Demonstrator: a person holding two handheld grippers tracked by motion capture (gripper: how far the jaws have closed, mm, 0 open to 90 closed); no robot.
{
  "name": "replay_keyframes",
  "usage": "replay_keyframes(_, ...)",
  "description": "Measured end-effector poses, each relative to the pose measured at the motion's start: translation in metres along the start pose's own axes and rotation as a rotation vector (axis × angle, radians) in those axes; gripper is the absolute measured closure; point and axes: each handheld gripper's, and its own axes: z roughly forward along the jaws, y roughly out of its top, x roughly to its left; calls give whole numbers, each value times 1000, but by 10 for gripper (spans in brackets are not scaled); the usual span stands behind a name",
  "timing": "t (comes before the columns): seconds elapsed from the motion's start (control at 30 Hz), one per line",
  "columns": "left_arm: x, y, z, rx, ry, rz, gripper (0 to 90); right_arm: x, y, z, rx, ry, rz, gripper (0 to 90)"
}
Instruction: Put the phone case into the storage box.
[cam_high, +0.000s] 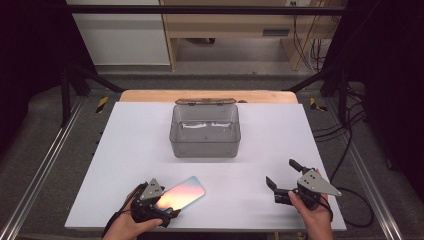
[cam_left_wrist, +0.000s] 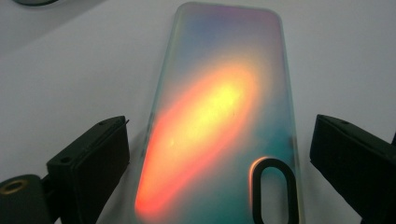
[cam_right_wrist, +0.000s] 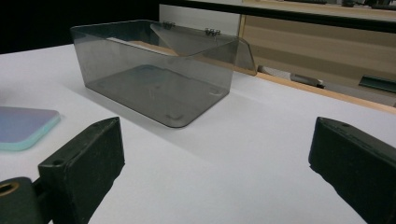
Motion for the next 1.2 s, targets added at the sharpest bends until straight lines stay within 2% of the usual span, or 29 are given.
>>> replay_keyframes(0.17, 0, -2, 1, -4, 1, 3, 44, 0, 0, 0, 0, 2, 0, 37)
replay_keyframes(0.23, -1, -3, 1, -5, 10, 16, 52, 0, 0, 0, 0, 2, -1, 37)
replay_keyframes(0.37, -3, -5, -1, -9, 29, 45, 109, 1, 0, 0, 0, 3, -2, 37)
replay_keyframes(0.5, -4, -7, -2, -27, 28, 47, 153, 1, 0, 1, 2, 4, -4, 37)
replay_keyframes(0.63, -6, -6, -2, -18, 37, 67, 166, 2, 0, 2, 5, 7, -7, 37)
replay_keyframes(0.8, -6, -4, -3, -10, 30, 68, 173, 5, 1, 1, 2, 11, -12, 37)
replay_keyframes(0.87, -5, -1, -5, -16, 18, 61, 174, 7, 2, 0, -4, 10, -16, 37)
replay_keyframes(0.93, -2, 4, -10, -27, 9, 52, 175, 11, 5, -1, -2, 12, -45, 38)
replay_keyframes(1.03, 1, 11, -15, -33, 10, 61, 175, 17, 8, -2, -8, 24, -56, 38)
replay_keyframes(1.1, 6, 22, -24, -49, 0, 60, 175, 25, 14, -1, -12, 31, -91, 38)
replay_keyframes(1.17, 7, 26, -27, -53, -6, 59, 176, 27, 17, -1, -13, 33, -102, 38)
replay_keyframes(1.2, 10, 37, -34, -47, -4, 74, 176, 32, 23, 1, -4, 33, -128, 38)
